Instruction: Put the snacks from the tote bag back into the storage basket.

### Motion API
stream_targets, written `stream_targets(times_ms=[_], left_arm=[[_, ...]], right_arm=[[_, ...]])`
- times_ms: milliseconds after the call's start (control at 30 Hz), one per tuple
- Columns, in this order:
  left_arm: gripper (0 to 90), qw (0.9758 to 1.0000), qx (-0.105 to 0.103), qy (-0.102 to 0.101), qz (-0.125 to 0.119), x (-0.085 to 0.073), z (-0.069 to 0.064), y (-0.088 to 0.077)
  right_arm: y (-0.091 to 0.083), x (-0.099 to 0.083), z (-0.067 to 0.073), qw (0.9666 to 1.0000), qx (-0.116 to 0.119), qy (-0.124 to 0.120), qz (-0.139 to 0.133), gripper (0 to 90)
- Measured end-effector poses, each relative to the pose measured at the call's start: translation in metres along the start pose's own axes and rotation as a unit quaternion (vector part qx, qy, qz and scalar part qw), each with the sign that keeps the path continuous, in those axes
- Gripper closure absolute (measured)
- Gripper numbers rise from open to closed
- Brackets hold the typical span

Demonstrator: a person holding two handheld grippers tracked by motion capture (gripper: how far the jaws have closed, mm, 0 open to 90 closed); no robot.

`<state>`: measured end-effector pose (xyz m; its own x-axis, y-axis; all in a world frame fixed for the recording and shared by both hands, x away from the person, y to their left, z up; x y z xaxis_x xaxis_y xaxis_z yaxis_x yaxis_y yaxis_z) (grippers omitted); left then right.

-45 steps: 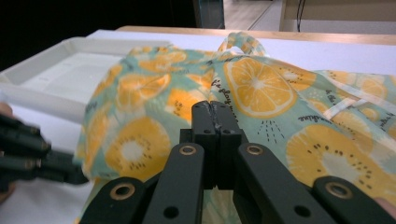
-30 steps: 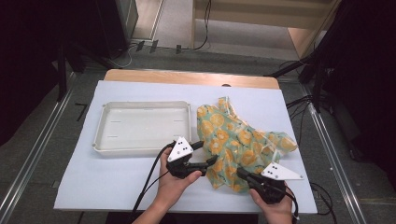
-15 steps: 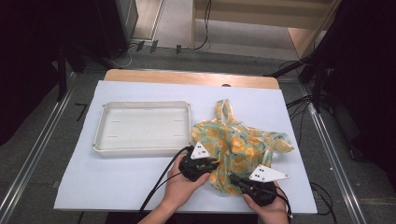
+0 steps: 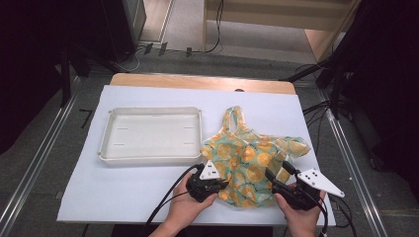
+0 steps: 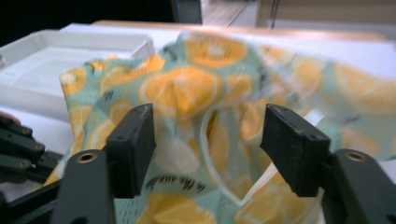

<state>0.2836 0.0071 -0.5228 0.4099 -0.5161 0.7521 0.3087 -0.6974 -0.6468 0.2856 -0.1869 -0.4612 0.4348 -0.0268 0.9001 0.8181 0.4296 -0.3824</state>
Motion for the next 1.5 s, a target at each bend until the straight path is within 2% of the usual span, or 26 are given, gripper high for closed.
stream_targets(times_ms=[67, 167, 200, 233, 267, 300, 367, 433, 533, 567, 633, 733, 767, 800, 900, 967, 1033, 1067, 1167, 1233, 1267, 1333, 1367, 1433, 1500], left_arm=[[89.2, 1.0, -0.005, -0.002, -0.004, 0.001, 0.001, -0.001], [88.5, 1.0, 0.0, 0.003, -0.007, 0.001, 0.003, -0.005], [88.1, 0.9999, -0.001, 0.001, -0.01, 0.002, 0.004, -0.006], [87.5, 0.9999, -0.001, 0.001, -0.014, 0.003, 0.004, -0.008], [86.2, 0.9998, -0.001, -0.001, -0.021, 0.004, 0.005, -0.009], [84.7, 0.9997, -0.001, -0.006, -0.025, 0.005, 0.006, -0.01], [79.7, 0.9993, 0.005, -0.015, -0.033, 0.008, 0.008, -0.012], [74.8, 0.9989, 0.007, -0.018, -0.042, 0.011, 0.009, -0.014], [69.2, 0.9983, 0.015, -0.015, -0.054, 0.017, 0.011, -0.017], [65.6, 0.9981, 0.017, -0.014, -0.058, 0.019, 0.011, -0.018], [62.8, 0.9974, 0.02, -0.016, -0.068, 0.024, 0.012, -0.02], [55.6, 0.9964, 0.017, -0.022, -0.08, 0.03, 0.013, -0.023], [52.7, 0.9961, 0.017, -0.022, -0.084, 0.033, 0.013, -0.023], [52.7, 0.9956, 0.017, -0.023, -0.09, 0.036, 0.012, -0.023], [45.1, 0.993, 0.029, -0.029, -0.111, 0.047, 0.011, -0.024], [35.7, 0.9907, 0.044, -0.037, -0.124, 0.054, 0.012, -0.023], [31.0, 0.9887, 0.056, -0.041, -0.133, 0.06, 0.012, -0.022], [27.8, 0.9884, 0.055, -0.044, -0.135, 0.062, 0.011, -0.02], [24.0, 0.9901, 0.035, -0.047, -0.128, 0.063, 0.006, -0.01], [24.2, 0.9912, 0.029, -0.042, -0.122, 0.064, 0.001, -0.003], [28.7, 0.992, 0.024, -0.038, -0.118, 0.064, -0.001, 0.0], [31.6, 0.9939, 0.015, -0.026, -0.106, 0.065, -0.006, 0.008], [37.9, 0.9946, 0.021, -0.018, -0.1, 0.065, -0.006, 0.012], [52.5, 0.9956, 0.03, -0.016, -0.087, 0.064, -0.005, 0.019], [73.7, 0.9957, 0.04, -0.02, -0.08, 0.063, 0.0, 0.02]], right_arm=[[0.006, -0.007, 0.001, 0.9998, 0.001, -0.006, 0.019, 49.8], [0.015, -0.019, 0.004, 0.998, -0.006, -0.039, 0.049, 75.1], [0.016, -0.022, 0.005, 0.9975, 0.001, -0.042, 0.056, 81.5], [0.018, -0.024, 0.007, 0.9971, 0.009, -0.043, 0.061, 84.8], [0.018, -0.026, 0.006, 0.9968, 0.003, -0.047, 0.064, 89.0], [0.018, -0.027, 0.006, 0.9967, 0.005, -0.046, 0.067, 90.0], [0.016, -0.028, 0.006, 0.9965, 0.026, -0.037, 0.07, 90.0], [0.014, -0.03, 0.005, 0.9961, 0.03, -0.035, 0.075, 90.0], [0.012, -0.032, 0.006, 0.9953, 0.037, -0.042, 0.079, 90.0], [0.009, -0.033, 0.008, 0.9936, 0.05, -0.049, 0.088, 90.0], [0.01, -0.035, 0.01, 0.9925, 0.058, -0.053, 0.094, 90.0], [0.015, -0.046, 0.014, 0.9862, 0.079, -0.069, 0.128, 90.0], [0.02, -0.055, 0.016, 0.9819, 0.087, -0.074, 0.151, 90.0], [0.02, -0.055, 0.016, 0.9819, 0.087, -0.074, 0.151, 90.0], [0.024, -0.064, 0.021, 0.9761, 0.094, -0.087, 0.175, 90.0], [0.026, -0.069, 0.023, 0.9725, 0.098, -0.092, 0.19, 90.0], [0.029, -0.075, 0.024, 0.9678, 0.103, -0.097, 0.208, 90.0], [0.029, -0.076, 0.025, 0.9671, 0.103, -0.098, 0.211, 90.0], [0.028, -0.076, 0.025, 0.9646, 0.115, -0.096, 0.217, 90.0], [0.028, -0.077, 0.024, 0.9639, 0.121, -0.093, 0.218, 90.0], [0.028, -0.077, 0.026, 0.9633, 0.125, -0.099, 0.216, 90.0], [0.027, -0.077, 0.027, 0.962, 0.13, -0.106, 0.215, 90.0], [0.027, -0.077, 0.029, 0.9611, 0.131, -0.113, 0.215, 90.0], [0.027, -0.077, 0.031, 0.9596, 0.135, -0.122, 0.215, 90.0], [0.025, -0.077, 0.032, 0.9587, 0.136, -0.125, 0.216, 90.0]])
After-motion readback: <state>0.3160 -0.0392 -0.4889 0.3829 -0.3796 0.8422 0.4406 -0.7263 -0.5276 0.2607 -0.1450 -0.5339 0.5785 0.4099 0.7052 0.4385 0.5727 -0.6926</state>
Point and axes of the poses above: each handheld gripper's, and its own axes: y roughly forward along the jaws, x roughly out of its top, z roughly to its left, the point moved 8 cm from there along y, roughly forward along the jaws, and after that the axes turned 3 degrees about y, right-handed, at the moved point
